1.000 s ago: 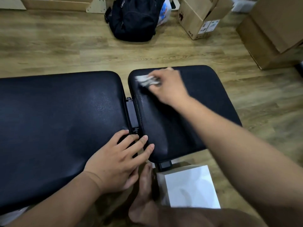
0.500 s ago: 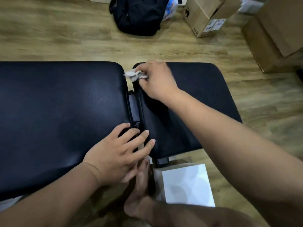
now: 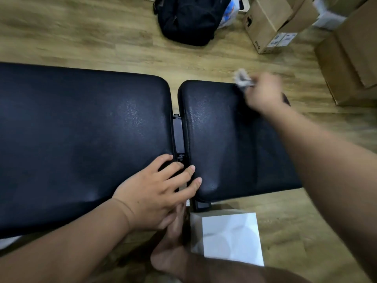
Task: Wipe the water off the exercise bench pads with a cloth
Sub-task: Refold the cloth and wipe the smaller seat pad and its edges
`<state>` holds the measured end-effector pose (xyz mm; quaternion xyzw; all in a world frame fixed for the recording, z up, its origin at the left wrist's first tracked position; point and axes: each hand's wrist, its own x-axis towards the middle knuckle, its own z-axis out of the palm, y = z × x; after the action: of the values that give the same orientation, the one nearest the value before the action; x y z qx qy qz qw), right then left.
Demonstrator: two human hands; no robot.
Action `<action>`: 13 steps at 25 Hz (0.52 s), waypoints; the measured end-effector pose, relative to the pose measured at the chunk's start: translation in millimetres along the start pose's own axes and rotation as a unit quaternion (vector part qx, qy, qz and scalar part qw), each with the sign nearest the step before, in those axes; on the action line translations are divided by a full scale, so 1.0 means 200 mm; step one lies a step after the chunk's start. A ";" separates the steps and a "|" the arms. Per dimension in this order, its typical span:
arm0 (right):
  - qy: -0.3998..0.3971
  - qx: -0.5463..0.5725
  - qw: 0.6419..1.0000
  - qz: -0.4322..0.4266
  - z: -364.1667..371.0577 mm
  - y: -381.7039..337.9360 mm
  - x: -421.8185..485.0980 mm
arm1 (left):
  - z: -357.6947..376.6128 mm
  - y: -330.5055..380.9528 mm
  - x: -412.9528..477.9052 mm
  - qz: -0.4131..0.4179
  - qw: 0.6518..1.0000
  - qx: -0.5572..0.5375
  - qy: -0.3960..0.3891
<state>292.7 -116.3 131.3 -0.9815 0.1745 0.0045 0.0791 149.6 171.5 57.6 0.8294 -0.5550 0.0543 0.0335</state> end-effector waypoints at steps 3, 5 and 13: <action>-0.037 0.026 0.987 -0.152 0.19 -0.46 -0.11 | -0.02 0.01 0.00 -0.003 1.000 -0.008 0.005; -0.043 0.023 0.973 -0.227 0.24 -0.57 -0.16 | -0.02 0.01 0.00 -0.004 1.000 -0.009 0.001; 0.002 -0.091 0.978 0.187 -0.09 0.49 0.08 | 0.00 0.00 0.00 -0.002 1.000 0.002 0.007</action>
<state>273.6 -214.3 133.4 -0.9346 0.3538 0.0336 -0.0134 149.2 170.6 56.9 0.8305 -0.5526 0.0614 0.0355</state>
